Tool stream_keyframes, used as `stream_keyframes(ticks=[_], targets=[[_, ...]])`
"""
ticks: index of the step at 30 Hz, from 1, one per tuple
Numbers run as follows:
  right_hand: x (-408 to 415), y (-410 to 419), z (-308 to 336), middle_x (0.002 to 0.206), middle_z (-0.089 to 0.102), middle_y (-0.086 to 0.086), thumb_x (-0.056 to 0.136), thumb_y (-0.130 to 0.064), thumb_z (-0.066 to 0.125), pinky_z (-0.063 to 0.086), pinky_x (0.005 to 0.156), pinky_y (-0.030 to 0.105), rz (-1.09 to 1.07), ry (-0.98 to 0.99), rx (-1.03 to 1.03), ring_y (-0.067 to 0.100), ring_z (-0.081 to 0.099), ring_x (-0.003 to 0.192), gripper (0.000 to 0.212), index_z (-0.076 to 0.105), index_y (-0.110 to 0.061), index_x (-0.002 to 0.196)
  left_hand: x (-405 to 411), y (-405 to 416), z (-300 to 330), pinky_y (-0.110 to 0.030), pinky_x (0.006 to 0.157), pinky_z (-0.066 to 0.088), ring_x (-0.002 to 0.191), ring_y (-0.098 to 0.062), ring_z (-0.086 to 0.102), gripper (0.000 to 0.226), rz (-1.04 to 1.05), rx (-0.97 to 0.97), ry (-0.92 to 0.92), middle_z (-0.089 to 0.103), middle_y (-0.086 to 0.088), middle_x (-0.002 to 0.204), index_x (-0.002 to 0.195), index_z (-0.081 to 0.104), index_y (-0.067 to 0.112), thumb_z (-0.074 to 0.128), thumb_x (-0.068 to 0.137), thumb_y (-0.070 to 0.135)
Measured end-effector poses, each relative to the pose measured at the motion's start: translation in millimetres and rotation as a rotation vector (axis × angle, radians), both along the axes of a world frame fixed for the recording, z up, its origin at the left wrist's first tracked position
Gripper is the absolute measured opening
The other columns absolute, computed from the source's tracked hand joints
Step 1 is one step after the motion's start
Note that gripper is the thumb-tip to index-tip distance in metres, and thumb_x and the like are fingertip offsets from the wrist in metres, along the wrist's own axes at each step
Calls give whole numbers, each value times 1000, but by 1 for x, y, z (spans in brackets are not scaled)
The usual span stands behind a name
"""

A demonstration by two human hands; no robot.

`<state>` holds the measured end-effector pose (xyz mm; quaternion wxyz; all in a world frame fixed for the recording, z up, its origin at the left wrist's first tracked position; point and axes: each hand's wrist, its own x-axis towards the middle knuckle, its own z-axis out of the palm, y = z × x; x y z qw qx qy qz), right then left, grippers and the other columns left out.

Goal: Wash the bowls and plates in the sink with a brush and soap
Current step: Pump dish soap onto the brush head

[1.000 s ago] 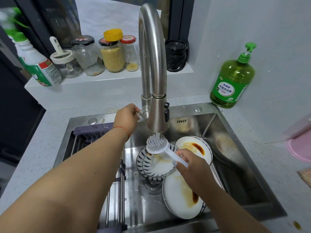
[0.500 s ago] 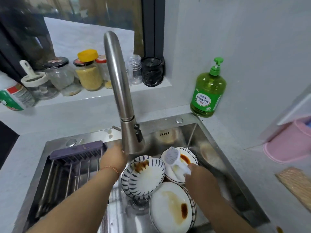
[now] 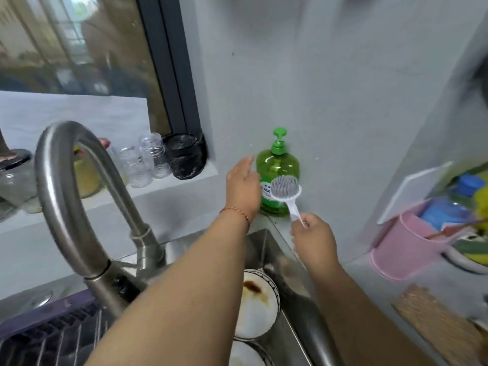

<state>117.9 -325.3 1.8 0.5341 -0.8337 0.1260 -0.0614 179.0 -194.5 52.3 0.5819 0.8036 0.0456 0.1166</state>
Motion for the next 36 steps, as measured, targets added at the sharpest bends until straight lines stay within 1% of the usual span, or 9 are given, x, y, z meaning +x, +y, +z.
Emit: stream_keyframes(ticks=[2,4,5,8,11,14,17,21,36], targets=[[19,-1,8,66,59,3,93,-26,52,51,68,41,12,-31,28,28,57,67,22,57,-23,72,27,-6,23,-28,118,16,140,-16,30,43,-66,-16,-39,38,-6,152,141,46,8,36,99,9],[36,-1,14,64,58,1,93,-26,53,49,66,40,19,-52,61,25,55,66,26,54,-26,67,52,-9,40,-19,106,22,124,-17,41,38,-131,69,-42,54,-2,134,124,59,13,33,101,27],[44,0,16,64,57,0,93,-26,52,48,64,38,23,-50,72,25,55,65,25,54,-26,68,64,-9,45,-19,105,23,122,-19,42,44,-155,111,-24,57,-1,128,117,62,16,30,98,39],[63,2,18,65,58,0,93,-25,52,48,66,38,32,-50,96,25,54,66,20,57,-24,74,87,-10,53,-43,120,12,145,-17,24,86,-194,127,78,37,-1,153,136,54,23,21,76,76],[76,4,17,67,58,3,93,-24,52,49,68,41,27,-55,114,26,53,67,20,59,-21,74,100,-9,55,-50,119,10,147,-20,20,106,-242,212,166,33,3,156,132,57,33,14,55,92],[85,6,13,70,59,9,93,-22,52,47,67,41,22,-65,137,28,53,68,20,62,-14,78,102,-10,56,-44,119,14,143,-24,30,92,-290,338,232,41,0,151,131,58,32,12,73,85],[92,7,9,74,62,10,93,-20,52,51,69,45,13,-71,167,31,58,72,19,61,-18,77,112,-8,49,-38,114,21,138,-24,37,65,-308,288,213,45,-3,148,131,60,27,20,96,65],[99,8,4,79,67,14,94,-25,53,53,70,47,-2,-72,199,38,64,82,26,56,-27,69,117,-11,53,-42,119,15,141,-21,32,70,-347,293,198,44,0,149,135,55,26,17,94,67],[109,8,-6,72,60,-5,96,-20,53,43,63,30,60,-100,346,12,52,68,11,62,-18,90,119,-4,53,-35,114,12,143,-14,25,61,-403,215,211,42,12,149,139,51,26,11,102,53]])
